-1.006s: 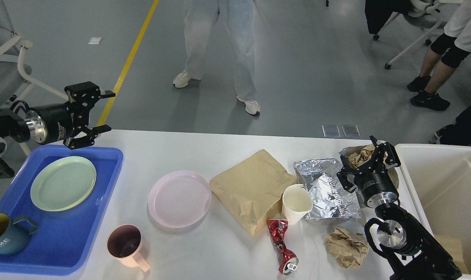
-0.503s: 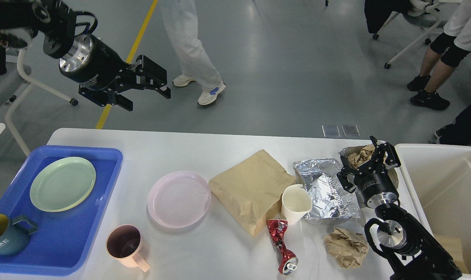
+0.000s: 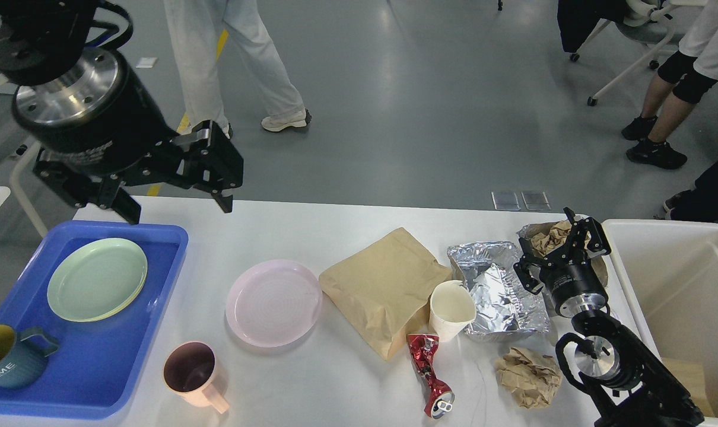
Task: Tidy desktop
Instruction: 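Lift the left gripper off the blue tray and swing it toward the dark red mug, then lower the left gripper and grasp the dark red mug, then lift the dark red mug and set it down in the blue tray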
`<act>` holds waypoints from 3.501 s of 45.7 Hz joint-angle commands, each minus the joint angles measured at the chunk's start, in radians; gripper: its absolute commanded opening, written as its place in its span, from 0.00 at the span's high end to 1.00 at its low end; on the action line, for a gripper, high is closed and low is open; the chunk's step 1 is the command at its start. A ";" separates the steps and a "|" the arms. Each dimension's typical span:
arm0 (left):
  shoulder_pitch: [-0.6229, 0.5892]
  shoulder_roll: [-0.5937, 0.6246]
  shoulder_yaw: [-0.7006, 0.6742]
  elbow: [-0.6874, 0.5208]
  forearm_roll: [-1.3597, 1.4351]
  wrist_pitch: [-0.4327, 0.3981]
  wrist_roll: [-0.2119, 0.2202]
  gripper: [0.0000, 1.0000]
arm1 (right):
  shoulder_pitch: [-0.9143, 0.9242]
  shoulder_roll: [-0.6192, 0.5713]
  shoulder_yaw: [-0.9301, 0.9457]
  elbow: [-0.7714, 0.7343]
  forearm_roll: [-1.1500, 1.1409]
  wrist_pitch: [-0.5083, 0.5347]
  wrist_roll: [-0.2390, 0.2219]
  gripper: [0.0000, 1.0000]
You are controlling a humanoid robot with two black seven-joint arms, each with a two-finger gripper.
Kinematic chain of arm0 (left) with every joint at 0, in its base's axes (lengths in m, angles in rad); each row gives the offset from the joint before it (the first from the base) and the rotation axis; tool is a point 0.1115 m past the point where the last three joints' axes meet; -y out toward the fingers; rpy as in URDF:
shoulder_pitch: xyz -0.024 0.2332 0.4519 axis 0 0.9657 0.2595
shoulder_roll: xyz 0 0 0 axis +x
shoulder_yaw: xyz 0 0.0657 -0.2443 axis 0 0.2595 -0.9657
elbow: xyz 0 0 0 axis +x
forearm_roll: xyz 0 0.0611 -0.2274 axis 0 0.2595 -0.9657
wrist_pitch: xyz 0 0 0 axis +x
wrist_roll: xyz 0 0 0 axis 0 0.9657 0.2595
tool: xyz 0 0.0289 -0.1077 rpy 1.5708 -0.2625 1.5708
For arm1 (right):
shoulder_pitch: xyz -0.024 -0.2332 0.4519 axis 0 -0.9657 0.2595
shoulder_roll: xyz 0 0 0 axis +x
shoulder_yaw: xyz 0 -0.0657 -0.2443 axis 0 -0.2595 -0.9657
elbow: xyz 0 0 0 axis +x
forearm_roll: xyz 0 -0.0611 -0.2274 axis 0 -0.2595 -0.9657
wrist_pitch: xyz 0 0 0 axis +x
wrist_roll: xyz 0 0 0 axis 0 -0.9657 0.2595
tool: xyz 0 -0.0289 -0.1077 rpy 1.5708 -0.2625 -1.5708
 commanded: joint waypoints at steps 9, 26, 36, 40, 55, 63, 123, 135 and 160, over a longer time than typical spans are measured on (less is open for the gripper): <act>-0.028 0.028 0.051 -0.048 -0.005 -0.003 -0.017 0.01 | 0.000 0.000 0.000 0.000 0.000 0.000 0.000 0.00; 0.146 0.064 0.003 -0.048 0.014 0.050 -0.002 0.12 | 0.000 0.000 0.000 0.000 0.000 0.000 0.000 0.00; 0.475 0.188 -0.084 -0.045 0.121 0.335 0.041 0.12 | 0.000 0.000 0.000 0.000 0.000 0.000 0.000 0.00; 0.600 0.224 -0.090 -0.039 0.124 0.483 0.051 0.12 | 0.000 0.000 0.000 0.000 0.000 0.000 0.000 0.00; 1.019 0.305 -0.207 0.096 0.216 0.718 0.057 0.11 | 0.000 0.000 0.000 0.000 0.000 0.000 0.001 0.00; 1.105 0.293 -0.216 0.131 0.219 0.813 0.060 0.11 | 0.000 0.000 0.000 0.000 0.000 0.000 0.001 0.00; 1.311 0.233 -0.256 0.299 0.221 0.882 0.087 1.00 | 0.000 0.000 0.000 0.000 0.000 0.000 0.001 0.00; 1.120 0.271 -0.201 0.181 0.218 0.827 0.087 1.00 | 0.000 0.000 0.000 0.000 0.000 0.000 0.000 0.00; 0.125 0.202 -0.026 -0.022 0.236 0.101 0.090 1.00 | 0.000 0.000 0.000 0.000 0.000 0.000 0.000 0.00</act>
